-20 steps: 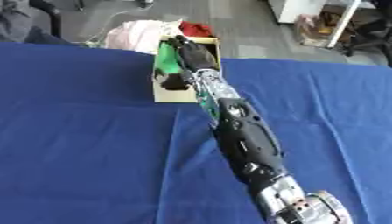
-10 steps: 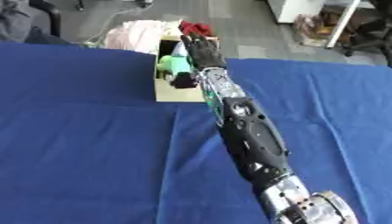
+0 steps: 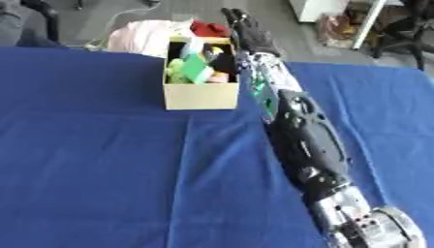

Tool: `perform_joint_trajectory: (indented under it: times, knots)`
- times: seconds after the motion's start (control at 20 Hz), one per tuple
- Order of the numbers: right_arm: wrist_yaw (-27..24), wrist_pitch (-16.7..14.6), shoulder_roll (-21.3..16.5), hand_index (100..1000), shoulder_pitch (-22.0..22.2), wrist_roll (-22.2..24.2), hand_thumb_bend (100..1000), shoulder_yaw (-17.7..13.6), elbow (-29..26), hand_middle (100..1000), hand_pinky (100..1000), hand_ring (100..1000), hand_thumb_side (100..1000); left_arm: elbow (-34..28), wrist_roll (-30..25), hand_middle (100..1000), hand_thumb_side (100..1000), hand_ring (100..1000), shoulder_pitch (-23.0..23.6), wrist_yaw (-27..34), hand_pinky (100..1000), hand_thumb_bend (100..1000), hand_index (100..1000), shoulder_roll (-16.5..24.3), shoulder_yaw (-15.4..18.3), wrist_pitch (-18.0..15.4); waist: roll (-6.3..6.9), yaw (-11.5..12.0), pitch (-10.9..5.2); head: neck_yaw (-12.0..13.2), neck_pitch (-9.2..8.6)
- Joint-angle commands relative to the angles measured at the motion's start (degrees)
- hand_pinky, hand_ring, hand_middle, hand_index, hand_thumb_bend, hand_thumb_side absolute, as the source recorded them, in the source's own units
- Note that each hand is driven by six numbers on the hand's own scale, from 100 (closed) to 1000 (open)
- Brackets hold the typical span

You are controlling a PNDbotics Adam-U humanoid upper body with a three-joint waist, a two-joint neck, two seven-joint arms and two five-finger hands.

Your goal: Pick up objects on the table and place them in the box.

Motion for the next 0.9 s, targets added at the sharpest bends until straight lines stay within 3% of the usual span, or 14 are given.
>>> perform_joint_trajectory:
  times: [0.05, 0.25, 0.4, 0.65, 0.9]
  knots:
    - [-8.54, -1.22, -4.49, 998, 0.92, 0.32, 131, 1.48, -6.59, 906, 857, 867, 534, -0.58, 0.54, 594, 761, 603, -0.14, -0.31, 909, 100, 761, 0.46, 0.9, -0.19, 0.79, -0.76, -2.02, 0.67, 0.73]
    - [-17.76, -1.49, -8.24, 989, 7.57, 0.61, 100, 1.9, -16.41, 883, 847, 851, 537, -0.58, 0.9, 594, 759, 604, 0.19, -0.5, 909, 100, 761, 0.15, 1.25, -0.46, 1.03, -2.63, -2.11, 1.27, 1.42]
    - [-25.0, -1.17, -9.52, 974, 14.4, -0.39, 100, 0.42, -24.2, 858, 827, 822, 554, -0.69, 1.33, 596, 756, 605, 0.44, -0.62, 909, 100, 761, -0.05, 1.63, -0.97, 1.08, -3.72, -2.17, 1.99, 1.92]
    - [-34.81, -1.95, -8.86, 951, 25.23, -3.97, 100, -2.73, -34.87, 823, 794, 782, 564, -0.96, 2.09, 600, 750, 609, 0.64, -0.62, 908, 100, 761, -0.48, 2.16, -2.11, 1.21, -4.92, -2.24, 2.86, 2.53]
    - [-42.8, -5.57, -7.47, 929, 36.08, -7.66, 100, -3.92, -42.11, 803, 768, 750, 589, -1.62, 3.22, 608, 741, 619, 1.14, -0.63, 907, 100, 760, -1.19, 2.59, -4.16, 1.33, -5.89, -2.1, 4.29, 3.92]
